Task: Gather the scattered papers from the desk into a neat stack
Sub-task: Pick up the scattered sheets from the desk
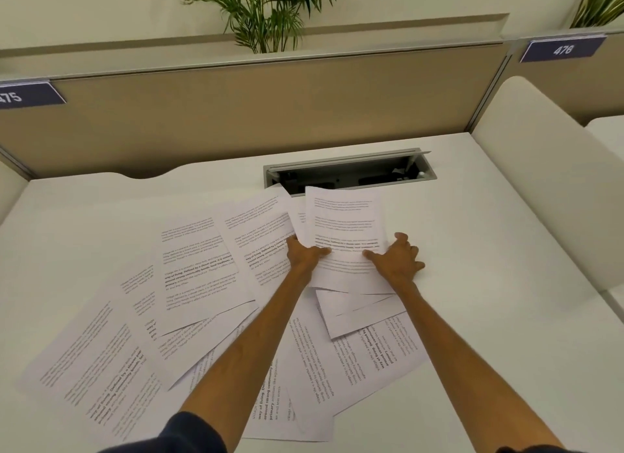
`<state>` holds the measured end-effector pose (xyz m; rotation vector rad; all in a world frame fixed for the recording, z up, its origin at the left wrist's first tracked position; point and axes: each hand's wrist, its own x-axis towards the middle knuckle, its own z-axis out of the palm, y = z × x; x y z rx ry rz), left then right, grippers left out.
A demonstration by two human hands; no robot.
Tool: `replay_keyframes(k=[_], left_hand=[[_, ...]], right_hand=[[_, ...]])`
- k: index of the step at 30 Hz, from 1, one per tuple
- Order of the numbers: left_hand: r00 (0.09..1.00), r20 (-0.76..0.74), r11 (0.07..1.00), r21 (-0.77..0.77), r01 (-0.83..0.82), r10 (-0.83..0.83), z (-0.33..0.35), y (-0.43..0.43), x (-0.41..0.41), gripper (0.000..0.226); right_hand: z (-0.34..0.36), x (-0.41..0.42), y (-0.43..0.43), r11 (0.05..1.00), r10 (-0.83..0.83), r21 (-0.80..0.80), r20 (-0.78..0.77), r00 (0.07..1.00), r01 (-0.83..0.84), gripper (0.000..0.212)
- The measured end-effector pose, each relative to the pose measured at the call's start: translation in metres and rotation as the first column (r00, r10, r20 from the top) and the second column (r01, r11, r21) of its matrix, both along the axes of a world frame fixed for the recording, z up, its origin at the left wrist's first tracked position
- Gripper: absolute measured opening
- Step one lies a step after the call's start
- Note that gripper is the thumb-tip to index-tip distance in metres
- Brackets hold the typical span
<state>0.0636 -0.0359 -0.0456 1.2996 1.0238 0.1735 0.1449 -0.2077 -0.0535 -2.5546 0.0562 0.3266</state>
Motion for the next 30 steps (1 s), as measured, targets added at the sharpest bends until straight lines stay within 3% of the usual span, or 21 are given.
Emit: replay_keyframes(k=[5,8,10,13,15,18,20,23,26,30], left_hand=[[0.994,0.087,0.997,0.043,0.067,-0.070,0.005,0.007,-0.005,0.073],[0.952,0.188,0.970,0.072,0.232,-0.241,0.019,0.021,-0.012,0.064],[0.923,0.227,0.951,0.071,0.302,-0.310,0.030,0.031,-0.017,0.060],[0.907,0.259,0.943,0.089,0.322,-0.334,0.055,0.048,-0.024,0.060],[0.892,0.292,0.938,0.142,0.315,-0.344,0.080,0.058,-0.027,0.061],[0.873,0.351,0.931,0.261,0.256,-0.339,0.119,0.070,-0.033,0.046],[0.850,0.399,0.920,0.326,0.218,-0.343,0.137,0.073,-0.037,0.038],[0.846,0.427,0.920,0.355,0.166,-0.318,0.143,0.065,-0.042,0.034],[0.861,0.438,0.934,0.339,0.107,-0.258,0.136,0.050,-0.045,0.040],[0.846,0.462,0.939,0.324,0.117,-0.266,0.122,0.033,-0.051,0.052]], right_hand=[[-0.002,0.005,0.001,0.997,0.014,0.079,-0.037,0.999,-0.011,0.081],[0.002,0.014,0.001,0.938,-0.032,0.338,-0.154,0.988,0.083,0.093],[0.015,0.020,0.000,0.762,0.042,0.626,-0.304,0.952,0.167,0.106],[0.044,0.024,0.002,0.487,0.264,0.852,-0.353,0.897,0.192,0.075],[0.070,0.024,0.005,0.395,0.301,0.908,-0.269,0.915,0.138,0.054],[0.108,0.024,0.005,0.313,0.348,0.950,-0.129,0.929,0.015,0.046],[0.128,0.021,0.002,0.307,0.425,0.949,-0.075,0.902,-0.066,0.046],[0.134,0.012,0.000,0.371,0.494,0.912,-0.035,0.869,-0.174,0.045],[0.123,-0.001,-0.001,0.456,0.470,0.865,-0.035,0.882,-0.209,0.046],[0.113,-0.016,-0.002,0.495,0.456,0.846,-0.056,0.888,-0.200,0.047]])
